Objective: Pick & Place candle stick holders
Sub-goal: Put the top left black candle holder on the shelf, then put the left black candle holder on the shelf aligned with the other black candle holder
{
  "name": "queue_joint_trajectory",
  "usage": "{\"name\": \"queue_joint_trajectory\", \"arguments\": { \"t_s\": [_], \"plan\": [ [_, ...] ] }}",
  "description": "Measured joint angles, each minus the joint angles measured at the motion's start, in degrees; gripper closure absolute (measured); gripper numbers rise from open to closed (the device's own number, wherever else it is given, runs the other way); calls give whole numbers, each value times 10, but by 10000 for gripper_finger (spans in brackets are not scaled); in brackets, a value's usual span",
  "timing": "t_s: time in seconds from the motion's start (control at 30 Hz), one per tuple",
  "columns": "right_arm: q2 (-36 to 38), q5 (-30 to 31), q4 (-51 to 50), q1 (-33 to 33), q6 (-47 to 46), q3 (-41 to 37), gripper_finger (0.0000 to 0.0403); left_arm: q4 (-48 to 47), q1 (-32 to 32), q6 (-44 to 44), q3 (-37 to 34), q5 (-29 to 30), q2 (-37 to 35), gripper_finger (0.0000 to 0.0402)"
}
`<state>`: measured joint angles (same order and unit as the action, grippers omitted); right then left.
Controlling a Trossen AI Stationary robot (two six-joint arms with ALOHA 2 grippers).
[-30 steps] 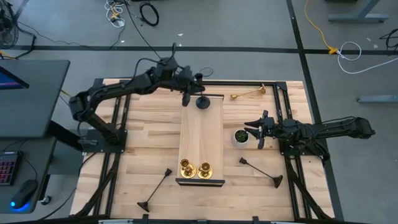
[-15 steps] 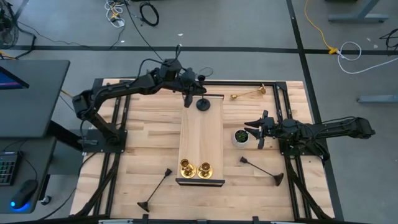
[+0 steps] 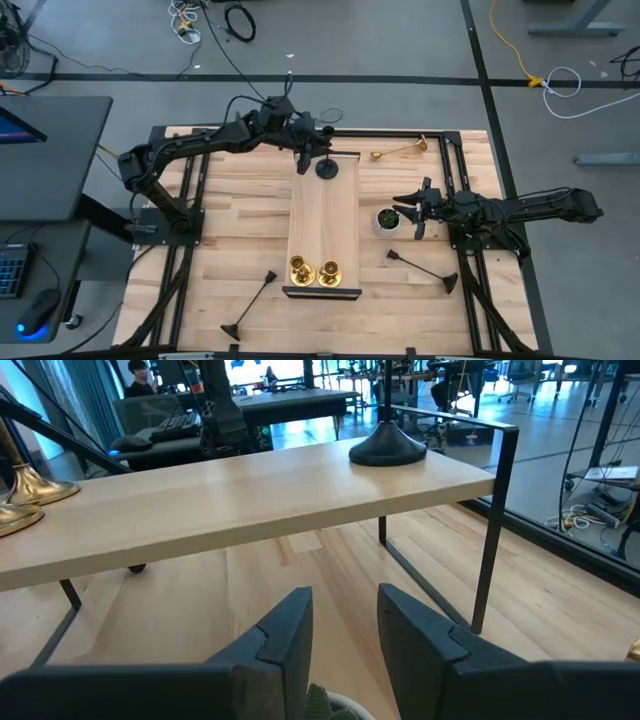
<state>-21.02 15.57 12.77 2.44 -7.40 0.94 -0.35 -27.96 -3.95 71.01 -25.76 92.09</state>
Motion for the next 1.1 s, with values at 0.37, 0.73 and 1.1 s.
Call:
{"name": "queue_joint_trajectory", "arguments": {
  "t_s": [0.37, 0.73, 1.1],
  "plan": [
    [0, 0, 0, 0, 0, 0, 289, -32, -3, -30, -1, -1, -10, 196],
    [0, 0, 0, 0, 0, 0, 289, -206, -23, -42, 0, 84, -90, 178],
    [0, 0, 0, 0, 0, 0, 289, -531, 21, 95, 0, 182, -205, 181]
  ]
}}
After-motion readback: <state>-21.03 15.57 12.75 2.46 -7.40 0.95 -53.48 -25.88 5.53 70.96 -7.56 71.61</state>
